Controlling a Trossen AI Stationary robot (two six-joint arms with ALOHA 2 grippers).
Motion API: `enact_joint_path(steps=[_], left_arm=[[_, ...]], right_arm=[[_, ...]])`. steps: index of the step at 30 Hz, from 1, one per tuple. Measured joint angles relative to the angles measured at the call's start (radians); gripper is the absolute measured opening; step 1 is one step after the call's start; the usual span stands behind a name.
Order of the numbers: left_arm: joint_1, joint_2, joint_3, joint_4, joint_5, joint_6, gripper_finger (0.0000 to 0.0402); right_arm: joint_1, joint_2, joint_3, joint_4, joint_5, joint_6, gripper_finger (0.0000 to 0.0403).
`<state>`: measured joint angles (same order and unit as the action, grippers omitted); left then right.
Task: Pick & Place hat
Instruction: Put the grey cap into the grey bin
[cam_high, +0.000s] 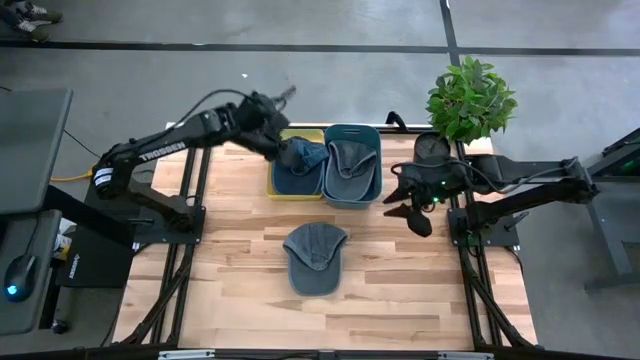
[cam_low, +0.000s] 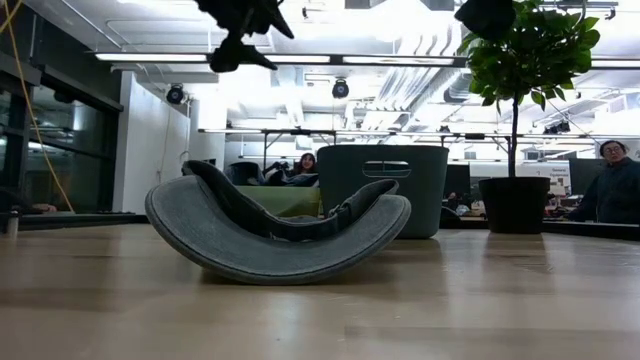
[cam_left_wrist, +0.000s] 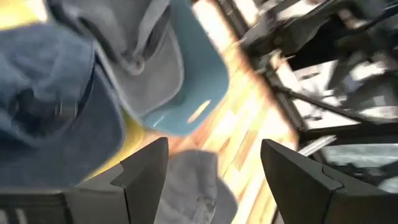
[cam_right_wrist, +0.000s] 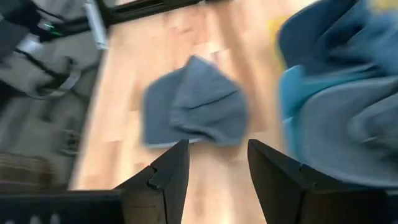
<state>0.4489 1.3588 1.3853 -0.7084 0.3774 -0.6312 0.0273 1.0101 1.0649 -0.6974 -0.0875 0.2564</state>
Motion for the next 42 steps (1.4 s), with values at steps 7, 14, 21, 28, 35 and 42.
enact_joint_path(steps=[7, 14, 21, 28, 35, 42], left_arm=[[-0.242, 0.001, 0.000, -0.046, -0.229, -0.169, 0.0254], [-0.484, 0.002, -0.062, -0.071, -0.485, -0.454, 0.0254], [-0.707, 0.005, -0.194, -0.014, -0.598, -0.826, 0.0254], [-0.806, 0.050, -0.288, 0.092, -0.668, -1.149, 0.0254], [-0.822, 0.139, -0.301, 0.081, -0.621, -1.293, 0.0254], [-0.822, 0.231, -0.301, 0.078, -0.592, -1.377, 0.0254]], right_arm=[[0.000, 0.032, 0.000, -0.026, -0.099, 0.125, 0.0156], [0.000, 0.031, 0.000, -0.084, -0.087, 0.126, 0.0156], [0.000, 0.031, 0.000, -0.094, -0.077, 0.088, 0.0158], [0.000, 0.030, 0.000, -0.104, -0.056, 0.049, 0.0157], [0.000, 0.030, 0.000, -0.123, -0.015, 0.031, 0.0156], [0.000, 0.030, 0.000, -0.141, -0.011, 0.030, 0.0156]])
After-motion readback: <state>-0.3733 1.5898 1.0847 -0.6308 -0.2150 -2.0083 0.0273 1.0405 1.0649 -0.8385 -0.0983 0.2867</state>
